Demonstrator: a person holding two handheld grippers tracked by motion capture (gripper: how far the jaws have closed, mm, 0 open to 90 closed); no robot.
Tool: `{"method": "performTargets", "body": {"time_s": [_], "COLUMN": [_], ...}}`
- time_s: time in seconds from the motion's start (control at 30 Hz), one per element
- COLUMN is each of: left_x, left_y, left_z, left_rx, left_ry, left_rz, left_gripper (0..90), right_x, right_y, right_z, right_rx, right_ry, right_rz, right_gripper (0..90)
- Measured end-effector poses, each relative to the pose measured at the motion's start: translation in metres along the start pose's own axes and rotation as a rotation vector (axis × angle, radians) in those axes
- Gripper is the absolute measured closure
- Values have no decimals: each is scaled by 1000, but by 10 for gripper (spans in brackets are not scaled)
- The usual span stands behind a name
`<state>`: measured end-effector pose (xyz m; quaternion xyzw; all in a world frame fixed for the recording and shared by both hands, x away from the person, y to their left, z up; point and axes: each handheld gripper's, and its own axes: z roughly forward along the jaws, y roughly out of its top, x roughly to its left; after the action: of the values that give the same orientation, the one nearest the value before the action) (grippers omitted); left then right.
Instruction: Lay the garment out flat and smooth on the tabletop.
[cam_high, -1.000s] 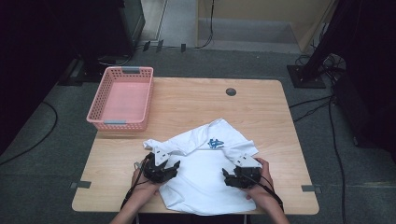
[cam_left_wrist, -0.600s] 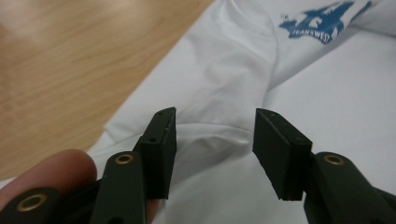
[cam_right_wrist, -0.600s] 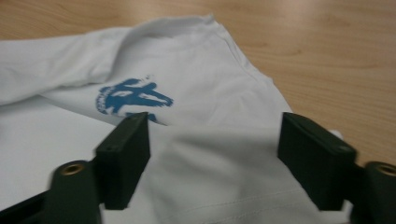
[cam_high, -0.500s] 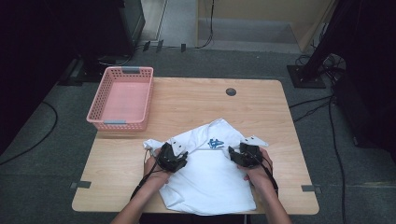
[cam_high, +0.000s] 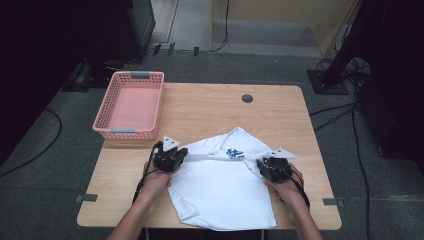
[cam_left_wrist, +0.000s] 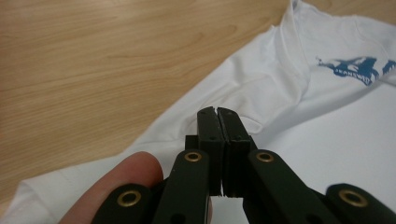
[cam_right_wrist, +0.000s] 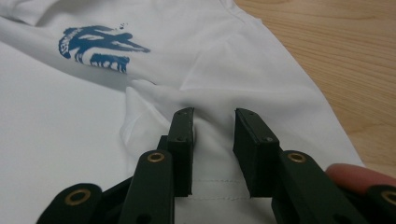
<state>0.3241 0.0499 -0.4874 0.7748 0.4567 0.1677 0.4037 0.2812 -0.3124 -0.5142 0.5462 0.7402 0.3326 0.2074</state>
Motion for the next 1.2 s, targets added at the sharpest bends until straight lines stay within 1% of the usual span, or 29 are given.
{"method": "performTargets", "body": {"time_s": [0.03, 0.07, 0.1, 0.13, 0.17, 0.2, 0.23, 0.27, 0.3, 0.33, 0.4, 0.47, 0.53, 0.6, 0.63, 0.7, 0.77, 0.83, 0.9, 0.93, 0.97, 1.0, 1.03, 1.07, 1.1, 1.13, 1.2], "left_x": [2, 3, 4, 5, 5, 6, 5, 5, 3, 0, -8, -17, -25, -33, -38, -47, -54, -57, -56, -55, -54, -52, -50, -49, -47, -45, -40], "left_y": [1, 1, 1, 2, 2, 3, 4, 6, 7, 9, 12, 15, 17, 18, 19, 18, 16, 14, 13, 13, 12, 12, 11, 11, 12, 13, 17], "left_z": [0, 0, 0, 1, 2, 3, 3, 4, 4, 4, 3, 4, 6, 10, 12, 19, 28, 37, 43, 46, 48, 49, 50, 50, 50, 49, 47], "left_rx": [0, -3, -5, -7, -7, -11, -16, -19, -25, -30, -43, -50, -49, -47, -41, -19, 12, 43, 58, 66, 76, 84, 85, 85, 78, 74, 61], "left_ry": [-2, -2, -2, -2, -1, 8, 11, 17, 20, 24, 26, 32, 20, 0, -11, -20, -19, 2, 26, 41, 52, 50, 42, 43, 44, 43, 33], "left_rz": [-3, -8, -12, -21, -29, -38, -55, -67, -71, -57, -25, 15, 37, 57, 69, 112, 146, 162, 156, 154, 165, 165, 153, 150, 144, 136, 115], "left_gripper": [900, 900, 900, 900, 900, 882, 854, 831, 788, 741, 701, 649, 625, 621, 620, 612, 599, 590, 593, 610, 638, 682, 750, 813, 868, 900, 900], "right_x": [-1, -3, -5, -6, -7, -6, -4, -3, -2, -1, -1, -1, -3, -4, -4, -5, -6, -7, -9, -9, -9, -8, -7, -5, -4, -4, -5], "right_y": [2, 5, 10, 16, 23, 30, 38, 45, 52, 57, 66, 71, 74, 76, 75, 74, 71, 69, 68, 68, 68, 68, 67, 66, 65, 65, 64], "right_z": [-2, -4, -6, -9, -10, -9, -6, -1, 6, 13, 28, 38, 46, 52, 55, 61, 67, 71, 72, 72, 72, 72, 72, 72, 71, 70, 69], "right_rx": [4, -4, -26, -53, -84, -104, -118, -118, -111, -104, -87, -83, -83, -75, -69, -54, -31, -12, -19, -18, -18, -16, -19, -19, -23, -25, -21], "right_ry": [-2, 6, 27, 45, 53, 47, 39, 33, 21, 9, -19, -40, -56, -64, -62, -69, -77, -85, -88, -90, -94, -104, -116, -121, -113, -102, -82], "right_rz": [-6, 4, 28, 63, 76, 87, 86, 88, 91, 94, 102, 120, 138, 156, 161, 163, 152, 155, 157, 158, 153, 137, 113, 93, 85, 81, 67], "right_gripper": [661, 640, 626, 612, 590, 573, 555, 543, 535, 525, 511, 503, 486, 479, 476, 473, 470, 472, 484, 500, 514, 546, 583, 617, 665, 715, 808]}}
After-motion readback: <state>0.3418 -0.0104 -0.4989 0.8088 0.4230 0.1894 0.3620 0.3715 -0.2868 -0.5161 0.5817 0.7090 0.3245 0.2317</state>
